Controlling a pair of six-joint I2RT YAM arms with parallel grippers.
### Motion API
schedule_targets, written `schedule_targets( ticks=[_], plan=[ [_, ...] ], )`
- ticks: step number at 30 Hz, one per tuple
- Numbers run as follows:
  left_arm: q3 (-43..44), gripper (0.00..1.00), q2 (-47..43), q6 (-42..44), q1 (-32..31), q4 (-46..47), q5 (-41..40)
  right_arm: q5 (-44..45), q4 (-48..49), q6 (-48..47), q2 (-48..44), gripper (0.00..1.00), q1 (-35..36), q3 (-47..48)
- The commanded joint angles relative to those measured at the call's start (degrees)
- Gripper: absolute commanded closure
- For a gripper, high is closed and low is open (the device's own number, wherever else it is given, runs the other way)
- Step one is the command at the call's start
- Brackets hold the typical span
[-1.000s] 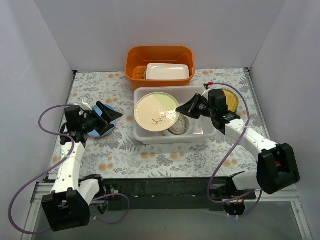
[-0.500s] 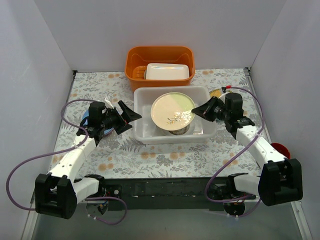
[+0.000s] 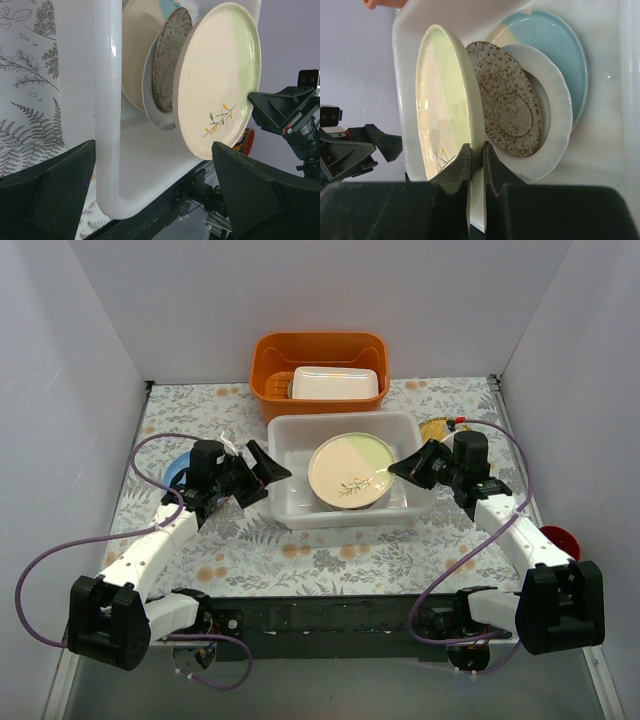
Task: Place the plates into the plastic bin on the countertop
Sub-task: Place the plate in the plastic bin.
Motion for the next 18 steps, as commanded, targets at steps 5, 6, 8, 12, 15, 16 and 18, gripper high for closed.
schedule_targets(
  ticks=[5, 6, 8, 12, 15, 16, 18],
  plan=[
    [7.6, 0.02, -4.3, 1.1, -0.8, -3.2, -0.6, -3.0, 9.0, 1.0, 1.8, 0.99, -0.4, -0.8],
    [8.0, 0.02, -4.6, 1.4, -0.8, -4.3, -1.2, -3.0, 9.1, 0.8, 2.3, 0.99, -0.3, -1.0],
    [8.6, 0.02, -5.1, 1.7, -0.8, -5.7, -2.8, -2.8, 9.5, 0.6, 2.7, 0.99, -0.3, -1.8],
    [9.6, 0.02, -6.0, 3.8, -0.8, -11.2, -6.5, -2.7, 9.9, 0.0, 4.2, 0.99, -0.4, -2.2],
    [10.2, 0.02, -7.1, 4.7, -0.8, -14.4, -9.5, -3.0, 10.1, -0.4, 5.3, 0.99, -0.3, -2.0],
    [10.3, 0.02, -7.6, 5.2, -0.8, -15.0, -10.0, -2.7, 10.0, -0.8, 5.6, 0.99, -0.4, -1.9],
    [10.5, 0.02, -8.9, 5.3, -0.7, -16.4, -11.5, -2.4, 9.5, -1.5, 6.5, 0.99, -0.3, -1.4]
  ],
)
